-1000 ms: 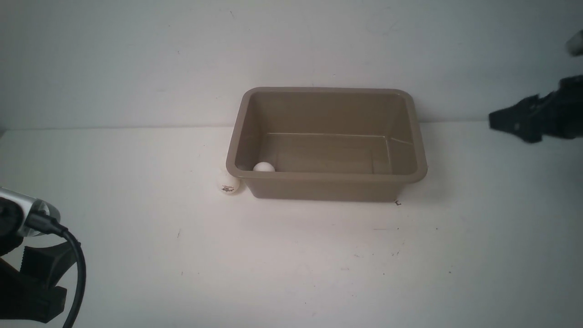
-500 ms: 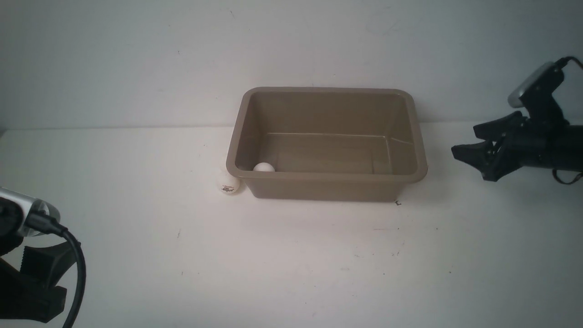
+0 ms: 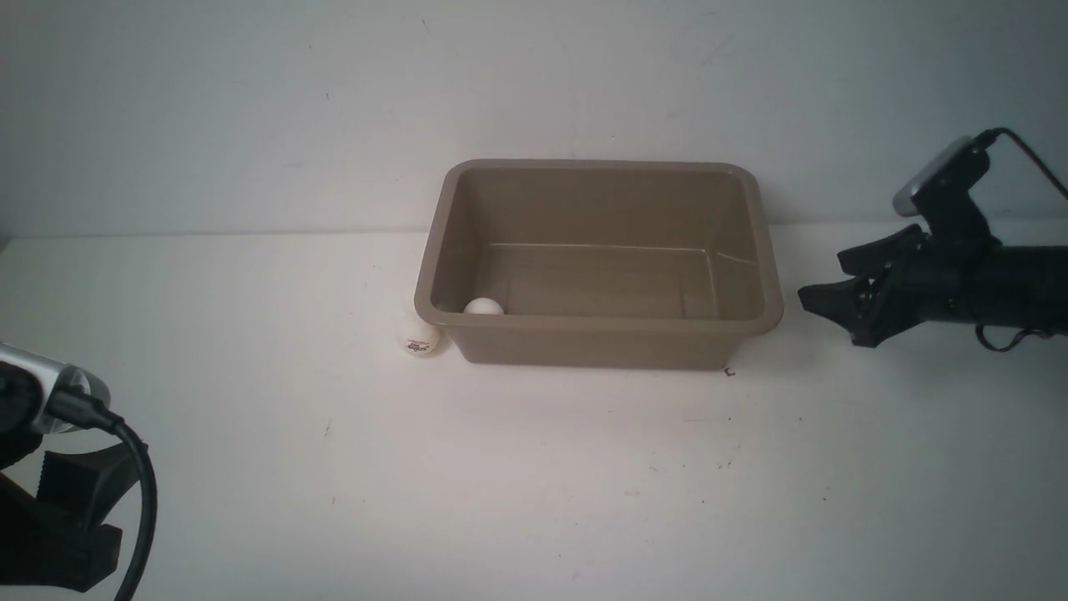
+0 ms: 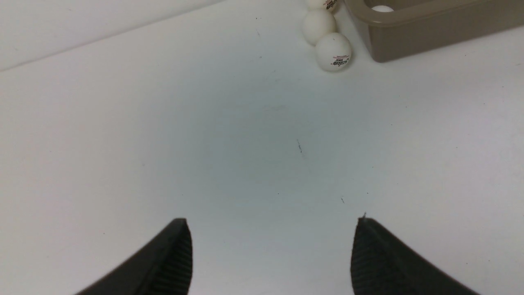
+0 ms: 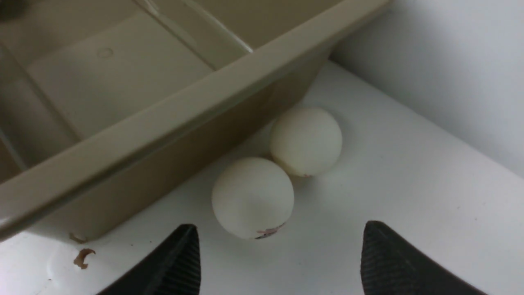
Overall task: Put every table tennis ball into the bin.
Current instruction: Use the right arm to clamp the table tennis ball closest to it
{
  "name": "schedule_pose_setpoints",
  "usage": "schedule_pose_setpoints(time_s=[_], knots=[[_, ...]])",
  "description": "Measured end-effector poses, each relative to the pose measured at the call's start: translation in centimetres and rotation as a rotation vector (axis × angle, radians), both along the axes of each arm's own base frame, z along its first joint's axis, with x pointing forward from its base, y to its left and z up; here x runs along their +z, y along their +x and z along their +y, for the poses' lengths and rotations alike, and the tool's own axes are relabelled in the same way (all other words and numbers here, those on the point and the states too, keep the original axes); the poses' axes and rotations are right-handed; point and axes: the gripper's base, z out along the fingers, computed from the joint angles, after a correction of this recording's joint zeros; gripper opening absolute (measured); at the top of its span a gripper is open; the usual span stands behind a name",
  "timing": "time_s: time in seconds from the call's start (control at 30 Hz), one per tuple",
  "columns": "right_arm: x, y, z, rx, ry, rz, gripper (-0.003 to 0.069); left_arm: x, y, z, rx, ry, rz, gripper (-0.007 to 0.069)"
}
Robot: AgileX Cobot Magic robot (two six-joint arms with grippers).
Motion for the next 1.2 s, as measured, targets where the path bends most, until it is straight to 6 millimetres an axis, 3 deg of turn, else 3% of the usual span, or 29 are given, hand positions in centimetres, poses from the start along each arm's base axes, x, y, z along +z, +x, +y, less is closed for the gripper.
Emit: schedule_pose_setpoints(time_s=[0.2,0.57,0.7,0.77,0.8,0.93,1.07,1.2], knots=[[-0.5,0.2,1.2,-0.029,-0.107,0.013,0.0480,-0.1,-0.1,0.0,-0.004,0.000,0.014,0.0468],[0.1,0.2,0.9,-0.056,-0.125,0.003,0.0480,-0.2,-0.1,-0.1,-0.008,-0.001,0.025,0.0468],[2.7,0.1,-0.4,-0.195,-0.121,-0.010,0.0480,-0.2,-0.1,-0.1,-0.008,-0.001,0.026,0.0468],[4.7,-0.1,-1.9,-0.361,-0.068,0.000,0.0480,-0.2,-0.1,-0.1,-0.008,-0.001,0.026,0.0468],[4.7,-0.1,-2.0,-0.374,-0.062,0.005,0.0480,-0.2,-0.1,-0.1,-0.008,-0.001,0.026,0.0468],[7.7,-0.7,-2.7,-0.544,0.118,0.013,0.0480,-0.2,-0.1,-0.1,-0.008,-0.001,0.026,0.0468],[10.9,-1.7,-1.0,-0.447,0.338,0.007,0.0480,-0.2,-0.1,-0.1,-0.008,-0.001,0.025,0.0468],[12.5,-2.8,1.2,-0.256,0.565,0.088,0.0480,-0.2,-0.1,-0.1,-0.008,-0.001,0.025,0.0468]])
